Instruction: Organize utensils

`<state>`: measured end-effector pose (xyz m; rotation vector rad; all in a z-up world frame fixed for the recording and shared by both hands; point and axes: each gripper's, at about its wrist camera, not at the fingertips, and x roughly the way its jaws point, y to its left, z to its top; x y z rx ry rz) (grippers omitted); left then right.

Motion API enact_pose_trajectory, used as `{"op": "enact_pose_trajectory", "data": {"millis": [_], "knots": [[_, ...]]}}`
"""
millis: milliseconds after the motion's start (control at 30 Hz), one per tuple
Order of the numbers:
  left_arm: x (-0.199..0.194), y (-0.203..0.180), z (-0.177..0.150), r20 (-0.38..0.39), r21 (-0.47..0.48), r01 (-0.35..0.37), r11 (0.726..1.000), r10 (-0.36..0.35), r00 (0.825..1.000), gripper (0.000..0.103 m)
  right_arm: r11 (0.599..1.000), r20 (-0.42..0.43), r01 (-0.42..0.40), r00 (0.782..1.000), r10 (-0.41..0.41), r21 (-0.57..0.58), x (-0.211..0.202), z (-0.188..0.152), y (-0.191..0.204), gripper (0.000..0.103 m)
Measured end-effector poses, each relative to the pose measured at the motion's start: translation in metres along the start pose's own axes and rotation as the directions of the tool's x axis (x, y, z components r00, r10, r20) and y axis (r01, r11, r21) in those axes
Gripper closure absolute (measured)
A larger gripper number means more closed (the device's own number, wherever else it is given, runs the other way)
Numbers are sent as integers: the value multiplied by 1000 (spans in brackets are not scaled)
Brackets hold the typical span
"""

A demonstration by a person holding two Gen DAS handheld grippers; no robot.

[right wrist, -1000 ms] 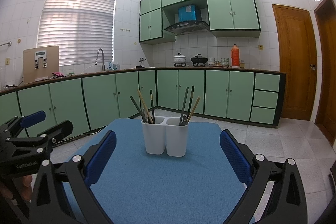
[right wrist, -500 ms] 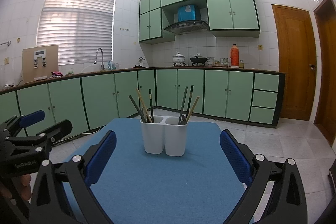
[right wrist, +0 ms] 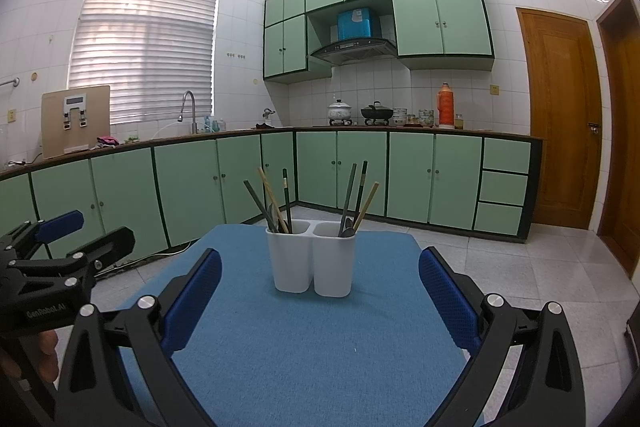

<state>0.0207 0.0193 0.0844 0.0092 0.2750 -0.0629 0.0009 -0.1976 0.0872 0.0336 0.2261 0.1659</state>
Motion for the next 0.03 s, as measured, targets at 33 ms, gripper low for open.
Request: {"op": "enact_pose_trajectory", "data": {"millis": [33], "knots": [[0, 0, 0, 0, 0, 0, 1000, 0, 1000, 5, 1000, 0, 0, 1000, 0, -1, 0, 0, 0, 6]]}}
